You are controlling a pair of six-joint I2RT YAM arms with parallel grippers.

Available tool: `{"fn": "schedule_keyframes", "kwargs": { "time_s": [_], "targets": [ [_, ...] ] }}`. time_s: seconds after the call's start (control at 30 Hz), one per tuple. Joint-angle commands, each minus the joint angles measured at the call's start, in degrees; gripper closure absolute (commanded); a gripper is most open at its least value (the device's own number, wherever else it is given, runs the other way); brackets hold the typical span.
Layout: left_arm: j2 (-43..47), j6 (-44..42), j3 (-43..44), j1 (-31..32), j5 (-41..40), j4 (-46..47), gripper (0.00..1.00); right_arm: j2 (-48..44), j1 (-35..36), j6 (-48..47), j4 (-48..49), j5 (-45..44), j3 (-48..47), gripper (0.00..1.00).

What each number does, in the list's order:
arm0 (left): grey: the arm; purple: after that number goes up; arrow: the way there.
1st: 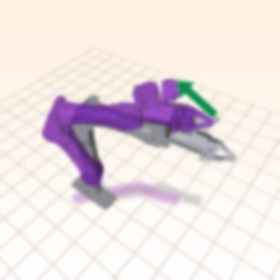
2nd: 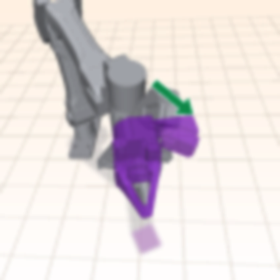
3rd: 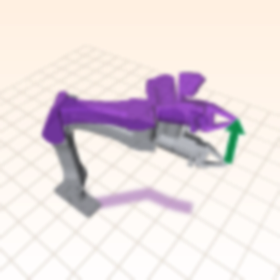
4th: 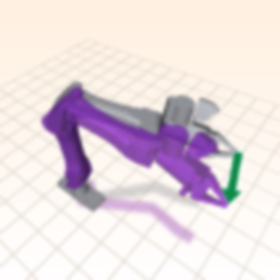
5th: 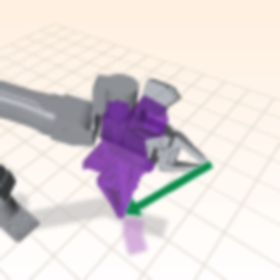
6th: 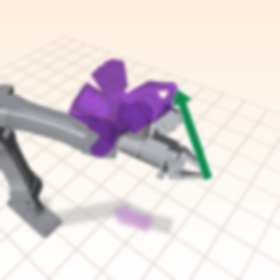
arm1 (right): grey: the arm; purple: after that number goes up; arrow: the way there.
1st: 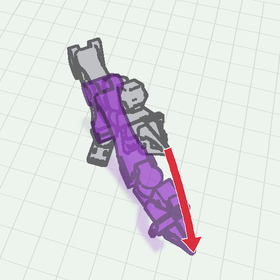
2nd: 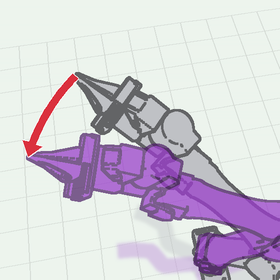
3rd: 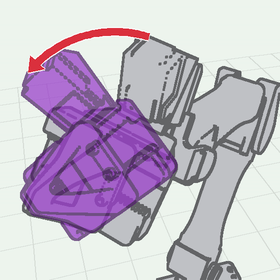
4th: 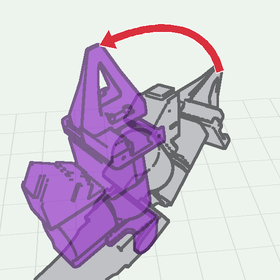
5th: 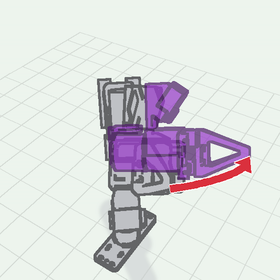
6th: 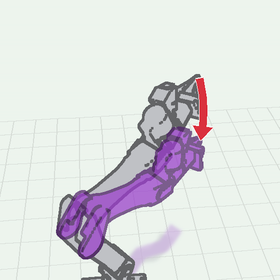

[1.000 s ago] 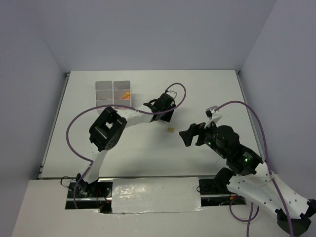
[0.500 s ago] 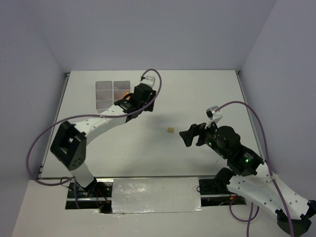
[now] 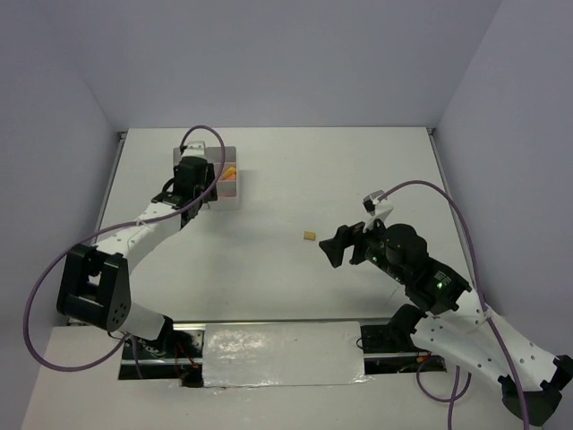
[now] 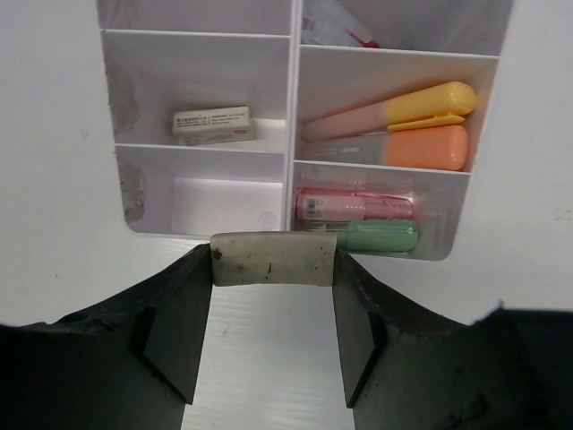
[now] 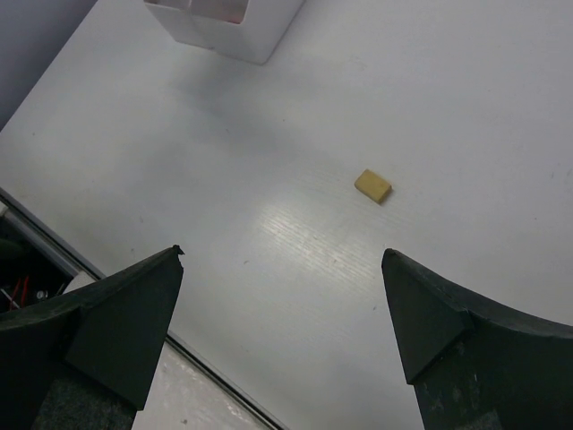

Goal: Sort the stationery into containers
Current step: Place the stationery in the storage box.

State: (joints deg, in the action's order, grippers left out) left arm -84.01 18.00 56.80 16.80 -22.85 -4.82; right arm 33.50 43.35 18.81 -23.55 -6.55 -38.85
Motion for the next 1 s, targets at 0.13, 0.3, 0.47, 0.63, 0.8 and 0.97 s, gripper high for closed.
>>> {"fn": "schedule_keyframes", "kwargs": {
  "time_s": [0.13,0.3,0.47,0.63,0.8,0.97],
  "targets": [
    [2.9,0.5,-6.8,-4.2,0.3,15.6,0.69,-0.3,-0.1,-1.8,3.0,3.7,-1.0,0.0],
    [3.8,3.7,-8.3,-9.3,3.8,18.6,0.65,0.2,-0.2,-2.1,3.0,4.3,-1.0,0.0],
    [3.1,5.8,-7.8,-11.3,6.5,19.4,0.53,0.4,-0.2,-2.2,3.2,4.4,-0.9,0.0],
    [2.7,6.0,-10.0,-11.3,6.4,21.3,0.52,0.8,-0.2,-2.2,3.3,4.1,-0.8,0.0],
    [1.4,6.1,-11.5,-11.3,5.8,22.8,0.47,1.0,-0.2,-2.1,3.5,4.2,-0.7,0.0],
    [0.4,6.4,-12.4,-11.3,6.3,24.3,0.37,0.6,-0.2,-2.1,3.4,4.1,-0.5,0.0]
  ]
}}
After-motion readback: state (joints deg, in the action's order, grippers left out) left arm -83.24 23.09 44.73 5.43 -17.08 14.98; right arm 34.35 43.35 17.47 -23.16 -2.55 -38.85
